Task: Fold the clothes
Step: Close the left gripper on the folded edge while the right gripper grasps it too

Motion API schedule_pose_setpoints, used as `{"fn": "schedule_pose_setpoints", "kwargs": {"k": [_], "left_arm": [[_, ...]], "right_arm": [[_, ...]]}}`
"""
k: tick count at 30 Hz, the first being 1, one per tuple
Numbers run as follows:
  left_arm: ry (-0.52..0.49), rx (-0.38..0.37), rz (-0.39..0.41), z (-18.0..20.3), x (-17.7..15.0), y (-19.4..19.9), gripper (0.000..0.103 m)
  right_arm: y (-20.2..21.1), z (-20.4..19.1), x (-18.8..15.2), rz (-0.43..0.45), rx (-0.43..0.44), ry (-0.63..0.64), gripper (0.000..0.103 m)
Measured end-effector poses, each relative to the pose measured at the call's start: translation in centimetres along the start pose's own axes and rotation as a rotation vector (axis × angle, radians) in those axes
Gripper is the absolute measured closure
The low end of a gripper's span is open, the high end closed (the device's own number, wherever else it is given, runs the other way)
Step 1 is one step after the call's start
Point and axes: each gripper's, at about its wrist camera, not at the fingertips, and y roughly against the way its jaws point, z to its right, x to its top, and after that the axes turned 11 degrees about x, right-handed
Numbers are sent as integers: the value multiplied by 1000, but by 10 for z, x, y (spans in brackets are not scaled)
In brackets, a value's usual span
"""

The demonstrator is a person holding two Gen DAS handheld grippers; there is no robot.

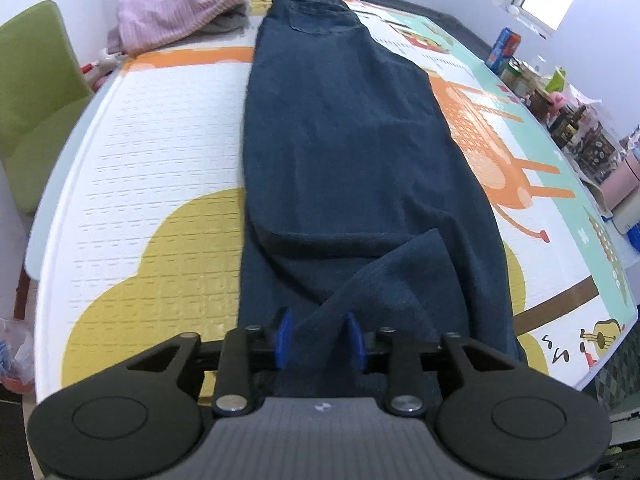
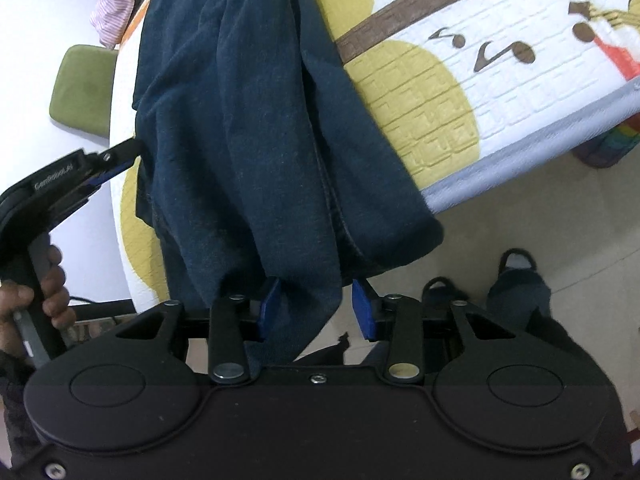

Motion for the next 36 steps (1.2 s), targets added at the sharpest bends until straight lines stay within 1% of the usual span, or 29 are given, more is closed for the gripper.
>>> {"fn": "schedule_pose_setpoints", "kwargs": {"k": [2,4,6,7,9,10,11,13,16,21,24,30,36], "left_arm": [[-6,-6,-12,5,2,-6,68],[-17,-8,-21,9,4,-11,65],[-21,-1,-34,13,6,-17,64],[-22,3,-39,15,6,-19,64],[-29,3,-43,17,6,-21,65],[-35,4,-44,18,6,-22,67],[-41,4,-46,19,5,-22,68],[-44,3,-61,20,5,-23,83],[-55,2,-77,22,4,-21,89],[-68,-15,-94,21,-3,-11,94],[-49,-18,-112,17,-8,-5,94],[-5,-29,-151,4,-23,7,95],[10,-19,-168,-1,-41,20,95]], "right_arm": [[-3,0,0,-3,17,-9,65],[-6,-1,0,-2,28,-16,63],[-8,-1,0,3,38,-19,64],[-8,-1,-1,8,43,-19,67],[-7,-2,-3,20,53,-17,75],[-6,-2,-4,28,59,-16,86],[-4,-2,-4,37,64,-15,91],[-1,-2,-5,55,69,-8,95],[5,-6,-5,73,57,22,96],[24,-16,-2,131,29,98,98],[34,-22,1,163,8,142,98],[47,-24,8,191,-28,188,98],[53,-19,10,179,-57,204,98]]}}
